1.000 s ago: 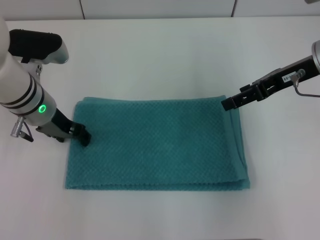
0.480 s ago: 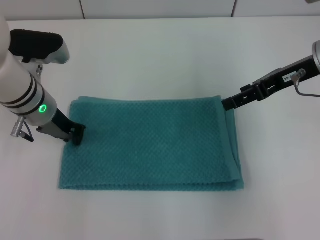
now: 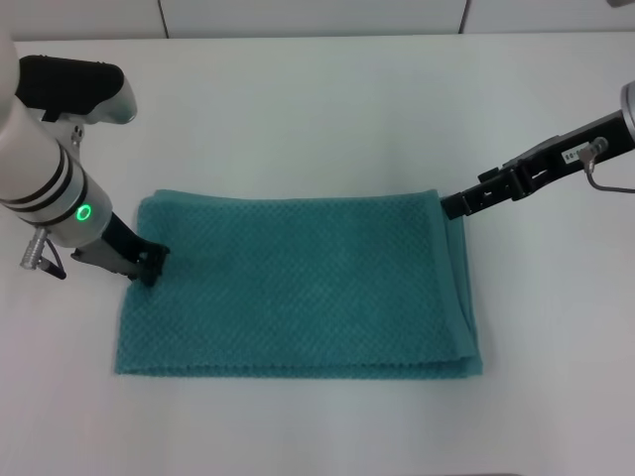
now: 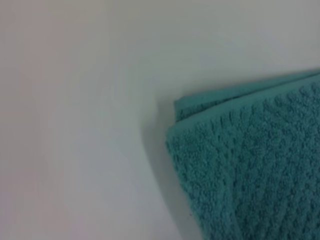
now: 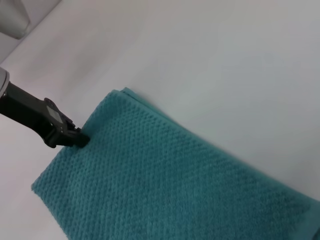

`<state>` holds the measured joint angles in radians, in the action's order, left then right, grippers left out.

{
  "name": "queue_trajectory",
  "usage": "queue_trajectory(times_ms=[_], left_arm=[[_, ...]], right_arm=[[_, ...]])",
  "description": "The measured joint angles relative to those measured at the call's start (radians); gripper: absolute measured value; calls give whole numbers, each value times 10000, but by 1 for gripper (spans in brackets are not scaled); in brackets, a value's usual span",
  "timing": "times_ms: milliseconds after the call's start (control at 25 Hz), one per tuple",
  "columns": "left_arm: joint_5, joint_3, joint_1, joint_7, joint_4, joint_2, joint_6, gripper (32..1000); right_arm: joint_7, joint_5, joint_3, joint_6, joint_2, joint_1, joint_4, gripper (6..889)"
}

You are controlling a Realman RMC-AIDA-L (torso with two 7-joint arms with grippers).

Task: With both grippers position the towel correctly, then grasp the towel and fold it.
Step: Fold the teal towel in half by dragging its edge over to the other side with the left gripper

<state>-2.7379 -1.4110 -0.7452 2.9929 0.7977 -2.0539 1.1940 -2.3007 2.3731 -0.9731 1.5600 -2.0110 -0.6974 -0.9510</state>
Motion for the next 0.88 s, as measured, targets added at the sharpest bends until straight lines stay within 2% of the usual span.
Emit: queue_trajectory(times_ms=[320,520,640,840,880], left_arm=[[-156,36,-4,-1,7,50,80,94],[-1080,580,133,-1,372,60,441,91],[-1317,696,322,-1,682,72,596,90],[-1344,801,449,-13,789,233,656,88],[-1347,805,466,-15,789,310,672,88]], right_arm=[[-12,0,33,-72,30,63,0,866],[-13,-2,46,-153,95,84,149,866],[-3,-1,59,-207,136,87,252,866],[3,-1,66,-251,151,87,276,866],[0,-1,66,-251,162,87,276,866]])
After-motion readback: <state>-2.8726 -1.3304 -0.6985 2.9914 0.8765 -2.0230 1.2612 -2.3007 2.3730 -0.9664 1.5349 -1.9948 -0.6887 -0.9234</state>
